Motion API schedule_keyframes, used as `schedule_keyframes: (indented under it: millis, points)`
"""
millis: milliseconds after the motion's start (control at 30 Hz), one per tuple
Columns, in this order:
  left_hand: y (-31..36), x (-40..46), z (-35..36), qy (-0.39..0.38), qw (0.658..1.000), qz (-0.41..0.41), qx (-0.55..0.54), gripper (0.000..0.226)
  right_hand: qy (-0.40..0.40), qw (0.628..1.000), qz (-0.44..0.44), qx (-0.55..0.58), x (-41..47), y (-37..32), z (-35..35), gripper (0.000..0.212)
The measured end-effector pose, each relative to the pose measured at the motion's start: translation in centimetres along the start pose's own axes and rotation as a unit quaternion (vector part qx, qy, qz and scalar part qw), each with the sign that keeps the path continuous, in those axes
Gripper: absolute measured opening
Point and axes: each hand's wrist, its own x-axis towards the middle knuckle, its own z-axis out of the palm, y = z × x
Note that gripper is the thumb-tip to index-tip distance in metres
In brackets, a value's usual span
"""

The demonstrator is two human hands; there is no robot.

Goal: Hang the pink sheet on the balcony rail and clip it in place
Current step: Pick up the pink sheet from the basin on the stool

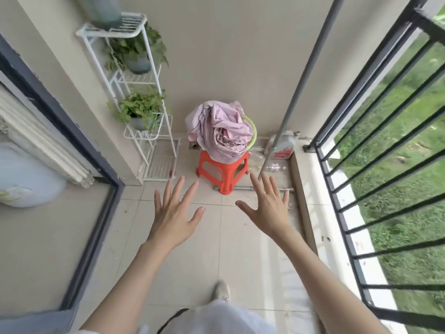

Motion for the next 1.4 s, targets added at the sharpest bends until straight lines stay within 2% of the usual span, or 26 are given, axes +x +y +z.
schedule_keyframes:
  millis: [100, 333, 567, 767, 867, 1000, 1100, 1133, 1200, 1267, 1300, 1367, 1400]
  points:
    - [0.5, 4.9, 0.1, -0.002, 1.000, -0.005, -0.007, 0.062, -0.009, 1.000, -0.008, -0.006, 5.1, 0.6, -0.6, 0.082]
    - [-1.5, 15.8, 1.9, -0.086, 0.996, -0.013, 0.010, 0.064, -0.046, 0.999, 0.026, -0.008, 15.3, 2.0, 1.2, 0.082]
    - [-5.1, 31.2, 3.1, -0.180, 0.982, 0.041, 0.029, 0.071, -0.052, 0.993, 0.104, 0.001, 27.5, 2.7, 4.2, 0.081]
    - [-7.6, 42.5, 4.2, -0.257, 0.960, 0.086, 0.066, 0.074, -0.076, 0.977, 0.184, 0.078, 36.6, 2.1, 6.8, 0.076]
    - [-8.1, 46.0, 6.5, -0.295, 0.945, 0.115, 0.082, 0.075, -0.081, 0.952, 0.240, 0.173, 39.3, 3.2, 9.0, 0.072]
    - [-8.8, 48.5, 11.6, -0.321, 0.931, 0.151, 0.085, 0.074, -0.109, 0.889, 0.332, 0.295, 41.9, 5.4, 13.6, 0.069]
    - [-9.2, 50.4, 15.8, -0.325, 0.928, 0.166, 0.079, 0.073, -0.114, 0.815, 0.411, 0.391, 43.5, 7.3, 17.8, 0.073]
    - [-9.2, 51.0, 17.0, -0.330, 0.927, 0.163, 0.072, 0.073, -0.115, 0.774, 0.450, 0.430, 44.0, 8.0, 19.1, 0.076]
    - [-8.9, 52.0, 18.9, -0.324, 0.928, 0.173, 0.064, 0.076, -0.113, 0.660, 0.530, 0.520, 44.8, 9.0, 21.4, 0.076]
    - [-8.6, 53.1, 20.6, -0.257, 0.942, 0.215, 0.034, 0.079, -0.092, 0.549, 0.560, 0.613, 45.6, 9.8, 23.7, 0.075]
    - [-8.4, 53.8, 21.2, -0.217, 0.947, 0.235, 0.017, 0.081, -0.081, 0.506, 0.557, 0.654, 45.9, 10.2, 24.7, 0.079]
    - [-8.3, 55.8, 22.6, -0.143, 0.957, 0.251, 0.016, 0.090, -0.068, 0.460, 0.524, 0.714, 46.4, 10.4, 26.3, 0.082]
    - [-8.3, 57.0, 23.0, -0.132, 0.961, 0.243, 0.033, 0.095, -0.056, 0.437, 0.511, 0.738, 46.6, 10.4, 26.8, 0.080]
